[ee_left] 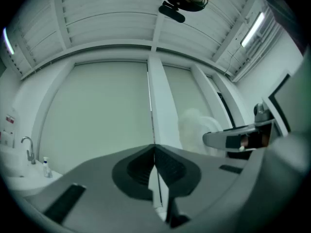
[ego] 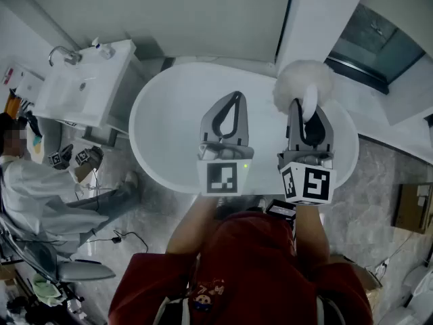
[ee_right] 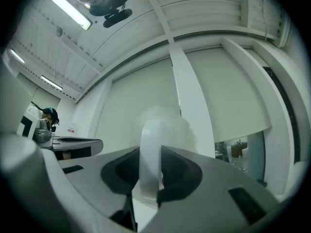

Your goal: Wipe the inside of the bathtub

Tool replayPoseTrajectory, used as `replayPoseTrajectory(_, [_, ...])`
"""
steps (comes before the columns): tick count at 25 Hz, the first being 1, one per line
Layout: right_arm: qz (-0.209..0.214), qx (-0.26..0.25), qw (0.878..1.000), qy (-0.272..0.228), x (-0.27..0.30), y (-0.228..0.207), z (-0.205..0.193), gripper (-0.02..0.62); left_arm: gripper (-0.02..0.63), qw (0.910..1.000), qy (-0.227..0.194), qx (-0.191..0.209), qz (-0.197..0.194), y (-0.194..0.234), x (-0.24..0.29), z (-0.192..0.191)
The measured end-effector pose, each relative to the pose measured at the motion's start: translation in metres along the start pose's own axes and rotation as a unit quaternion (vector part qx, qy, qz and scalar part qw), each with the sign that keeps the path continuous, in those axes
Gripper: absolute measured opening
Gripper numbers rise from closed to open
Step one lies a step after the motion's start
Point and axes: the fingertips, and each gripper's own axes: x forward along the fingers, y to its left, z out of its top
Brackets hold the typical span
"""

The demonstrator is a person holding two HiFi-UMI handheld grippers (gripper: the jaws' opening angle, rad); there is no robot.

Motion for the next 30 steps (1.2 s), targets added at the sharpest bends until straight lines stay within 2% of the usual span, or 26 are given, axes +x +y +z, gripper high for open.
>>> replayPoseTrajectory(11, [0.010, 0.001, 1.000, 0.001, -0.001, -0.002, -0.005, 0.092, 0.015, 0.9999, 0.004, 0.006, 0.015, -0.004, 0.000, -0.005])
replayPoseTrajectory(18, [0.039, 0.027, 0.999, 0.013, 0.001, -0.008, -0.019, 0.092, 0.015, 0.9986, 0.027, 0.015, 0.044, 0.002, -0.006, -0.014])
replayPoseTrajectory(22, [0.071, 0.039, 0.997, 0.021, 0.004, -0.002, -0.031, 0.092, 0.015, 0.9960, 0.038, 0.018, 0.079, 0.007, -0.016, -0.022])
replayPoseTrajectory(27, [0.125, 0.060, 0.990, 0.039, 0.010, 0.008, -0.050, 0.092, 0.015, 0.9888, 0.052, 0.009, 0.140, 0.019, -0.035, -0.035])
replayPoseTrajectory(30, [0.156, 0.068, 0.984, 0.050, 0.009, 0.016, -0.065, 0.092, 0.015, 0.9848, 0.060, 0.023, 0.162, 0.024, -0.046, -0.044])
